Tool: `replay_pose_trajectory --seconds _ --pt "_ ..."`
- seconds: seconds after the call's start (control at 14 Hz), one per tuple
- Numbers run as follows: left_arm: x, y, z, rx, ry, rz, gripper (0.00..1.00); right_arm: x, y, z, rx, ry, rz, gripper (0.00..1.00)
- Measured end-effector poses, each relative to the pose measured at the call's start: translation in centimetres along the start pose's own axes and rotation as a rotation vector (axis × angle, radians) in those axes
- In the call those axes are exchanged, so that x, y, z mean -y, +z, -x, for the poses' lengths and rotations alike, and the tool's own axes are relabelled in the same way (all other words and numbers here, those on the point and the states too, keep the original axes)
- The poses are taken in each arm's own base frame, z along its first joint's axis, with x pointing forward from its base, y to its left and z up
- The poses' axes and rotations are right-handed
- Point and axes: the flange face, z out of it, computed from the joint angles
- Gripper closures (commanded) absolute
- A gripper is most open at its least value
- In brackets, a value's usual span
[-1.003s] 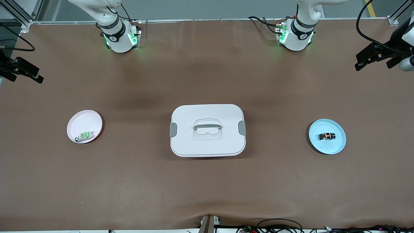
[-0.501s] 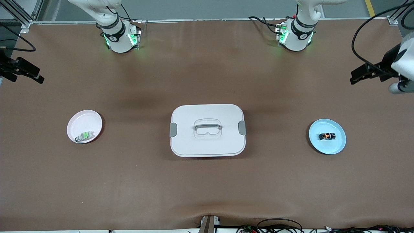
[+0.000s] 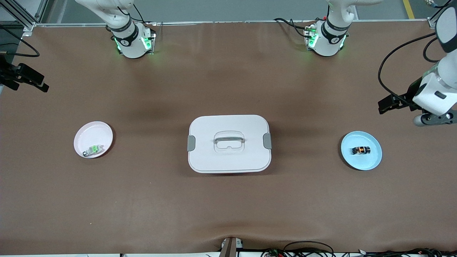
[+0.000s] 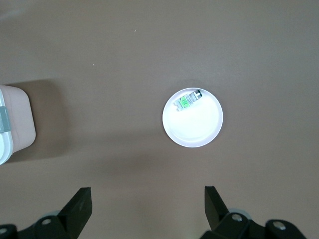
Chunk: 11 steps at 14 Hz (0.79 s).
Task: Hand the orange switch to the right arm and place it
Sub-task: 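Move the left gripper down toward the orange switch on the blue plate, then lower the left gripper and grasp the orange-and-black switch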
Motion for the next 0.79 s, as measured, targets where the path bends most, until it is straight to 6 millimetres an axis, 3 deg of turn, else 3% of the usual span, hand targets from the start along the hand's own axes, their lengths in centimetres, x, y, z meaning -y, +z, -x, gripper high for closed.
replay_pose_trajectory --seconds 0.57,0.79 --pt "2.5 10.2 -0.4 -0.030 0.049 -0.003 0.00 0.0 0.0 0.0 0.000 0.000 0.000 0.00" --pt "2.5 14.6 -0.7 -0.036 0.053 0.001 0.00 0.0 0.0 0.0 0.000 0.000 0.000 0.00"
